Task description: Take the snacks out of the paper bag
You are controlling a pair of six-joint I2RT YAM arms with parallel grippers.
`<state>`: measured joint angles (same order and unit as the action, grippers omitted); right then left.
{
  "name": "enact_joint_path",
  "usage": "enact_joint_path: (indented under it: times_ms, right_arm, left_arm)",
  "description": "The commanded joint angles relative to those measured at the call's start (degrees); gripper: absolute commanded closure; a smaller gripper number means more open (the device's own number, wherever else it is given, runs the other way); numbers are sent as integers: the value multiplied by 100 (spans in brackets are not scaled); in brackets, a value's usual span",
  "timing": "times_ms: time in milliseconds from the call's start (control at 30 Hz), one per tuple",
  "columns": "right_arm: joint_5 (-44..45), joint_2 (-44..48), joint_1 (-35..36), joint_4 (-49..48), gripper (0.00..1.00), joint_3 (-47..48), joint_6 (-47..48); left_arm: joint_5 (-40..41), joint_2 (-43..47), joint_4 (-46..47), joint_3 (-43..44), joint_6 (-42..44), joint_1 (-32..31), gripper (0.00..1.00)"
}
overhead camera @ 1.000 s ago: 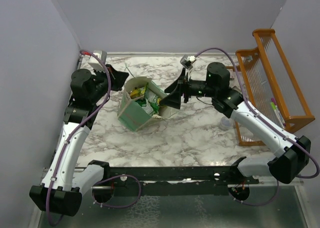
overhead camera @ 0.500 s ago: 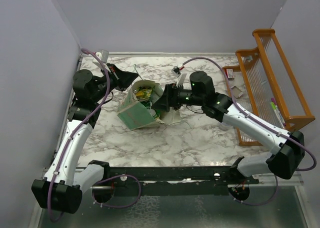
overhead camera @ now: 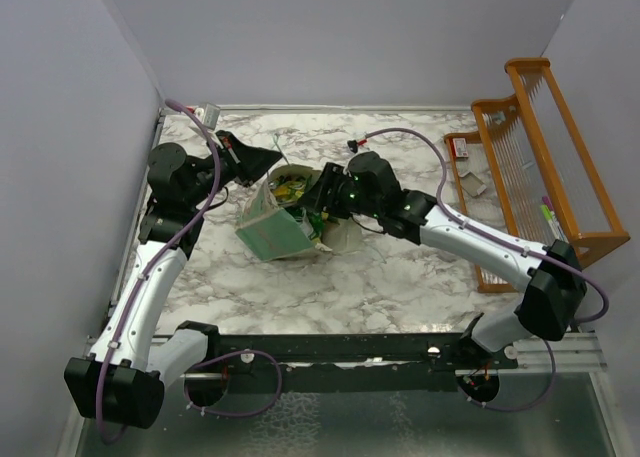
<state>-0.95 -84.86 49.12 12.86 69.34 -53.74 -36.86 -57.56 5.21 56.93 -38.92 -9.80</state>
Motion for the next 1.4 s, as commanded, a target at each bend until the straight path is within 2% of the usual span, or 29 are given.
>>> enact_joint_path:
  times_ms: [0, 233, 400, 600, 667, 733, 800, 933, 1200, 1267, 1367]
  right_arm:
    - [543, -216, -2, -254, 50, 263, -307]
    - [660, -663, 0, -248, 50, 557, -413]
    - [782, -1104, -4, -125, 51, 1035, -123]
    - [1246, -1408, -4, 249, 52, 1425, 199]
    - [1227, -1480, -1, 227, 60, 1435, 264]
    - [1176, -1547, -7, 213, 71, 1490, 346]
    - [1121, -1600, -6, 220, 78, 1591, 474]
    - [666, -1780, 1, 68, 98, 1877, 761]
    - [-879, -2260, 1, -602, 99, 2618, 1044]
    - [-1080, -2328, -4, -732, 99, 2680, 1073]
    - [-1275, -2448, -3, -841, 99, 2827, 1063]
  left_arm:
    - [-286, 224, 713, 83, -109, 22, 100]
    - [-298, 260, 694, 68, -117, 23, 100]
    - [205, 297, -188, 345, 259, 22, 100]
    - [396, 406, -620, 426, 578, 23, 100]
    - [428, 416, -693, 427, 625, 22, 100]
    - [536, 416, -844, 465, 702, 22, 100]
    - [870, 429, -1146, 569, 811, 22, 100]
    - [1961, 439, -1997, 969, 1233, 22, 100]
    - [4463, 74, -3321, 2173, 2271, -74, 100]
    - [4717, 0, -3348, 2349, 2460, -83, 100]
    - [4618, 4, -3263, 2346, 2520, -83, 100]
